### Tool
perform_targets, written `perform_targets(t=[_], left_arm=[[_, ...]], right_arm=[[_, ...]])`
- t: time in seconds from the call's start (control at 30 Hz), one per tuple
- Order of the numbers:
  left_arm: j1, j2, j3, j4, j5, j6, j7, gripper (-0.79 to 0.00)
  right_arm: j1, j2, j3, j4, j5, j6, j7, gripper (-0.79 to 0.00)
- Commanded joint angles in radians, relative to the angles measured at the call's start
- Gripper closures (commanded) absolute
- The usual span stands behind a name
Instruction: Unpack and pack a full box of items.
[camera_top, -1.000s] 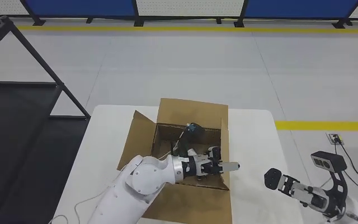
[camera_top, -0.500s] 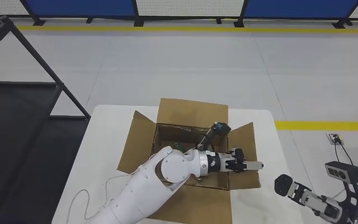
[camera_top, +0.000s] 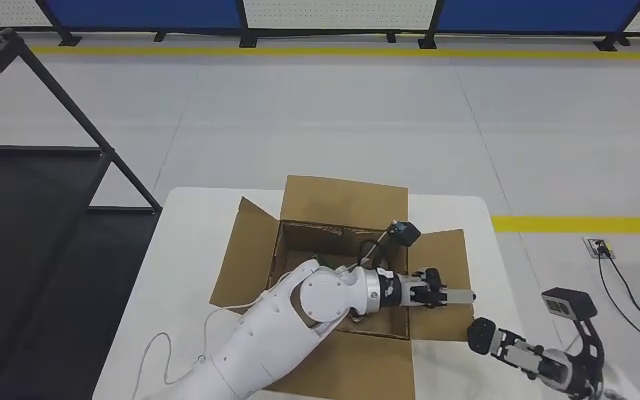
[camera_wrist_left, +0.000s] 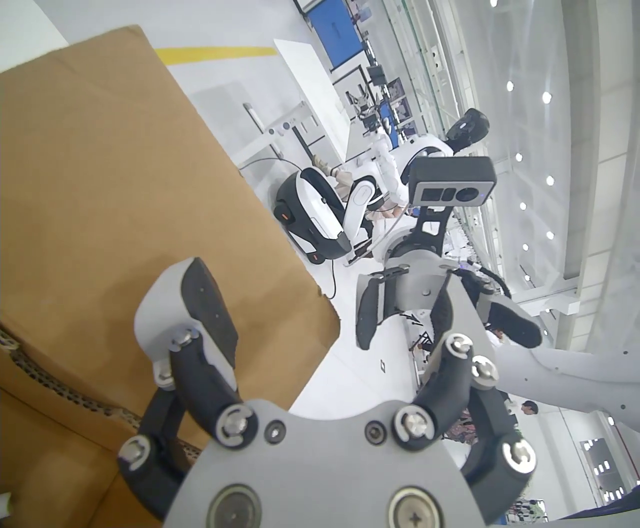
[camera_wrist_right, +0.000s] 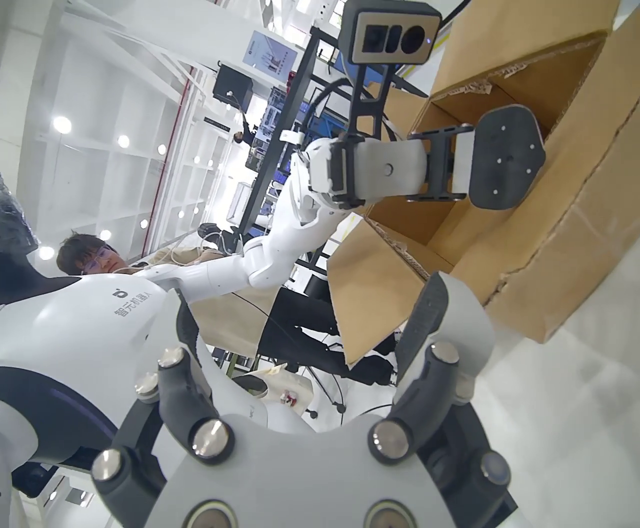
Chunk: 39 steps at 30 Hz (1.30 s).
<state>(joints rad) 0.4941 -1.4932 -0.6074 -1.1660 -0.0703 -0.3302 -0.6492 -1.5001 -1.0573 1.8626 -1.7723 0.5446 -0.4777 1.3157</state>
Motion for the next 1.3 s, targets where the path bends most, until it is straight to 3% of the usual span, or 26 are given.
perform_targets(t=[0.0,0.2,0.33,0.53,0.73,0.97,1.17,1.27], left_arm=[[0.008,0.0,-0.008,-0.004,0.006,-0.001,-0.002,-0.785],[0.054,0.02,-0.07,-0.103,0.056,-0.019,0.016,-0.785],[0.135,0.066,-0.202,-0.255,0.154,-0.021,0.049,-0.785],[0.377,0.148,-0.486,-0.559,0.278,0.007,0.04,-0.785],[0.622,0.195,-0.731,-0.789,0.311,-0.014,0.026,-0.785],[0.83,0.223,-0.957,-0.887,0.282,-0.087,0.058,-0.785],[0.914,0.235,-1.073,-0.912,0.228,-0.15,0.09,-0.785],[0.936,0.24,-1.093,-0.904,0.178,-0.221,0.083,-0.785]], right_arm=[[0.006,0.002,-0.012,0.008,-0.027,0.003,-0.007,-0.785],[0.021,0.005,-0.028,0.007,-0.122,0.016,-0.103,-0.785],[0.03,0.007,-0.037,0.006,-0.171,0.029,-0.166,-0.785],[0.073,0.01,-0.079,0.031,-0.241,0.06,-0.224,-0.785],[0.11,0.014,-0.102,0.061,-0.275,0.086,-0.264,-0.785],[0.112,0.018,-0.128,0.067,-0.314,0.108,-0.291,-0.785],[0.114,0.019,-0.157,0.07,-0.331,0.129,-0.325,-0.785],[0.114,0.019,-0.169,0.068,-0.337,0.141,-0.345,-0.785]])
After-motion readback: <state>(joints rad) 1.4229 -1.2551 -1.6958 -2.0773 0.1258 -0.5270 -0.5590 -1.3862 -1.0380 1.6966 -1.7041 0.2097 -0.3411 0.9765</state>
